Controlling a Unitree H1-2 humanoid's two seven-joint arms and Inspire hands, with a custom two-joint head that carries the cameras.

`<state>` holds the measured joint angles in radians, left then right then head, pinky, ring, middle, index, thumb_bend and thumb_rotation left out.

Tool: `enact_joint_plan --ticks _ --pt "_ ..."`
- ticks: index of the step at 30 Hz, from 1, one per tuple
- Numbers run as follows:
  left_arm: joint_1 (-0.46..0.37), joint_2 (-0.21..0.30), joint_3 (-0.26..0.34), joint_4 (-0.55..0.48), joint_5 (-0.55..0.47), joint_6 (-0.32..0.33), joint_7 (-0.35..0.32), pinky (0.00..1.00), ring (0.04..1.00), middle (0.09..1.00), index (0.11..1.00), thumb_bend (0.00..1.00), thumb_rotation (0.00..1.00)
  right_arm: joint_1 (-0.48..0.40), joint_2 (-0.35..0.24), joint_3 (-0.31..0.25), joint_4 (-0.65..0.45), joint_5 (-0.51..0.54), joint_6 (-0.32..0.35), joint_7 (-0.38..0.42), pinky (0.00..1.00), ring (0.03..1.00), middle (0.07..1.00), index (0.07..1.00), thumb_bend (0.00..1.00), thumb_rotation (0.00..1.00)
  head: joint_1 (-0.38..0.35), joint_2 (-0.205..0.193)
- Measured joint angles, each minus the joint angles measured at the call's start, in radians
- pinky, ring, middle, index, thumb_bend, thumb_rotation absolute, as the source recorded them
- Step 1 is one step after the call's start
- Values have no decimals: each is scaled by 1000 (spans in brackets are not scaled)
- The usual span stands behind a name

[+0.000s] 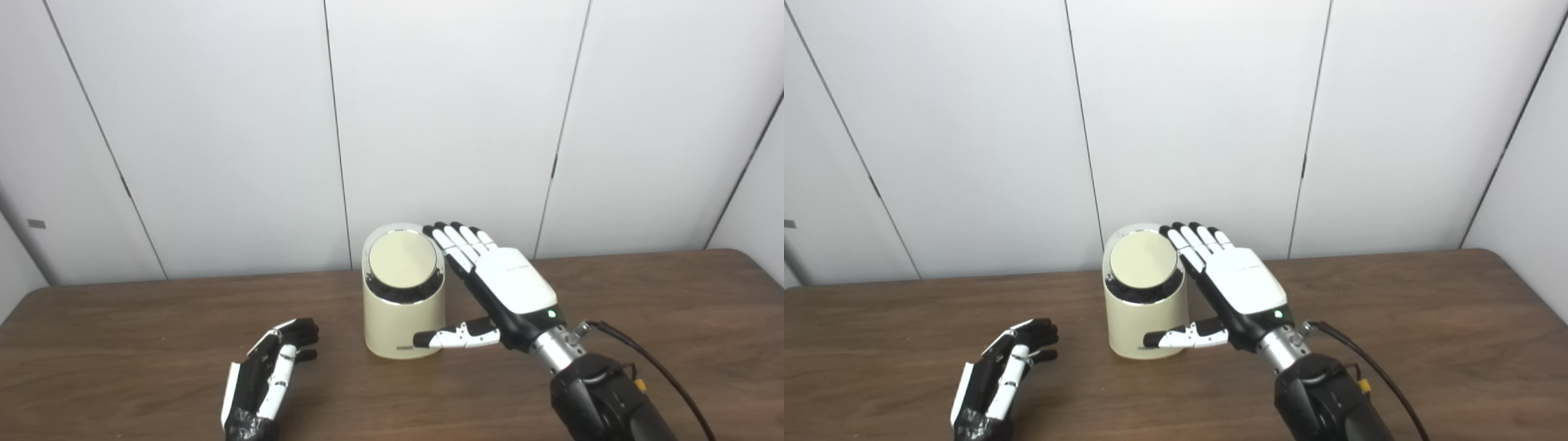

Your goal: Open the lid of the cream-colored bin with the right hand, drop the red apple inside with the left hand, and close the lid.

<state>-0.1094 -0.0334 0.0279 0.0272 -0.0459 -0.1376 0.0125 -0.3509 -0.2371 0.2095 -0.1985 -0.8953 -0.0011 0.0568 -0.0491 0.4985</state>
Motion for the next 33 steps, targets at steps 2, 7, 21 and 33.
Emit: enact_joint_plan --ticks 2,7,21,33 --pt "0 -1 3 0 3 0 14 685 742 742 771 264 479 34 29 -52 29 71 -51 -93 846 899 918 896 390 699 0 -2" --pt "-1 -1 7 7 3 -1 21 694 741 751 768 250 410 94 69 -149 178 266 -203 -276 678 789 801 780 253 600 -3 -11" --pt "2 9 29 18 -5 -3 22 670 742 753 759 236 392 180 96 -208 278 621 -317 -273 744 811 826 818 262 717 -6 3" --pt "-14 23 60 53 -48 8 14 719 775 786 783 224 330 205 125 -220 264 695 -154 -209 749 820 823 808 236 456 -3 25"
